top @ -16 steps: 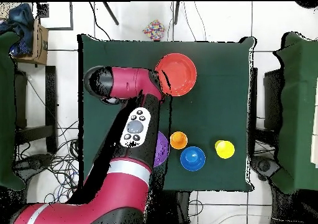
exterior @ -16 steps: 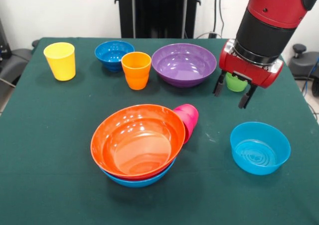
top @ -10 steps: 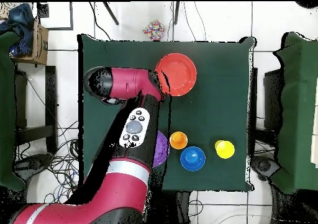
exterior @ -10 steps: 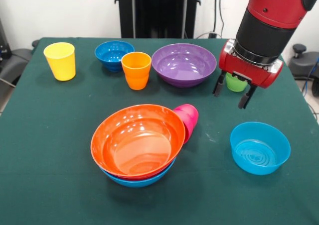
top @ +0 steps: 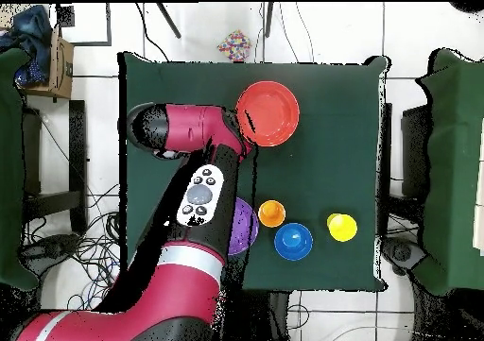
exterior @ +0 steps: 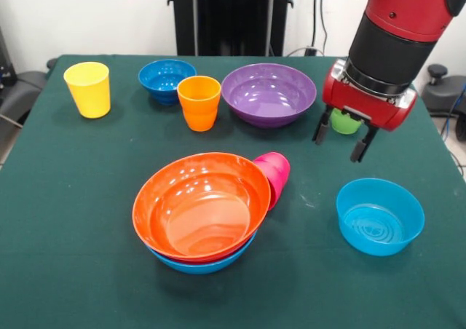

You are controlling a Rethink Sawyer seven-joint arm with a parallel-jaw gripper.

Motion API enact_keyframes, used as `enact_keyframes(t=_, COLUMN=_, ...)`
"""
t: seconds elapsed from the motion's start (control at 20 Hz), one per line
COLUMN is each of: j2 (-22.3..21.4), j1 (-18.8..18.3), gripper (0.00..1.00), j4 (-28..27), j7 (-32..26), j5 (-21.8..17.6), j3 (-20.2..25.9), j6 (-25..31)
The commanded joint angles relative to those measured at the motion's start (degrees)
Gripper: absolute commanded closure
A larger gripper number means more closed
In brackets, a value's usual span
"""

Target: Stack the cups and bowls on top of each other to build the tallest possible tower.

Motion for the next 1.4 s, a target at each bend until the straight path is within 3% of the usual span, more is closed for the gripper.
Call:
enact_keyframes(t=0.05, j2=3.8, j1=1.0, gripper=0.0, j4=3.6, j7=11.5, j5=0.9, j3=3.4, j6=-3.5)
enact_keyframes(t=0.5, j2=4.6, j1=2.6, gripper=0.0, j4=3.1, j7=12.4, j5=1.4, j3=2.4, j6=-3.6)
enact_keyframes(t=1.0, j2=4.6, j1=2.6, gripper=0.0, j4=6.5, j7=14.1, j5=4.0, j3=3.8, j6=-10.0)
enact_keyframes(t=1.4, j2=6.4, j1=5.8, gripper=0.0, j4=4.3, j7=18.7, j5=7.4, j3=0.2, j6=-6.0)
